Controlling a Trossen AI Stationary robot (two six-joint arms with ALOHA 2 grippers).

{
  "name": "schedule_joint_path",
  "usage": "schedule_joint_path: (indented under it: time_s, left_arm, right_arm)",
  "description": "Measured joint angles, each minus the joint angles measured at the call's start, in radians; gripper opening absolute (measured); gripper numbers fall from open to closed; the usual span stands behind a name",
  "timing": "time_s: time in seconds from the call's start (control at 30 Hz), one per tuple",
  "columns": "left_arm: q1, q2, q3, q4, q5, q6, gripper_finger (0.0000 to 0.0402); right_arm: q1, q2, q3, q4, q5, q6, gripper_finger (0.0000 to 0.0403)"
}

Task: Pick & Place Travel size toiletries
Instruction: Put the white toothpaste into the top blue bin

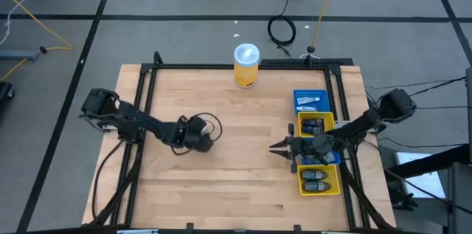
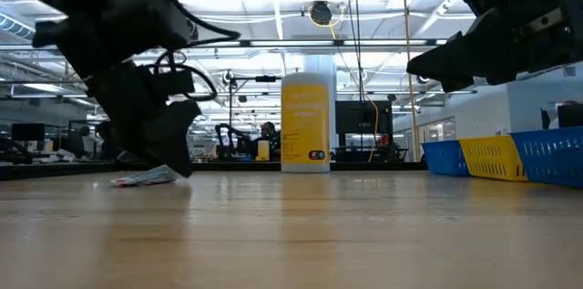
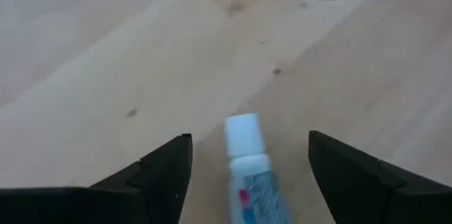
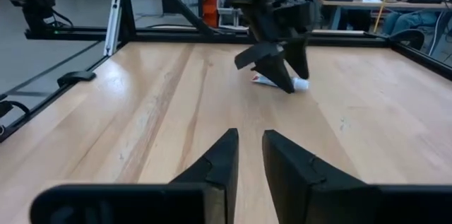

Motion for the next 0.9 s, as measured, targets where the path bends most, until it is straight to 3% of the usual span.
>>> schedule_joint_path:
  time_s: [0.17, 0.53, 0.73, 0.9]
  left_arm:
    - [0.061, 0.0, -0.026, 0.129, 0.126, 0.117, 0.025]
    - [0.052, 0.001, -0.026, 0.215, 0.172, 0.234, 0.0044]
    - [0.03, 0.001, -0.026, 0.544, 0.19, 0.395, 0.0045]
    - [0.012, 0.001, -0.026, 0.821, 0.216, 0.538, 0.0088]
  right_arm:
    - [0.0, 0.0, 0.0, 0.0, 0.0, 0.0, 0.0061]
    - [0.0, 0.0, 0.0, -0.003, 0.0, -0.001, 0.0061]
    - [-0.001, 0.003, 0.001, -0.002, 0.002, 0.0, 0.0074]
    - [-0.016, 0.06, 0.037, -0.001, 0.004, 0.0, 0.0108]
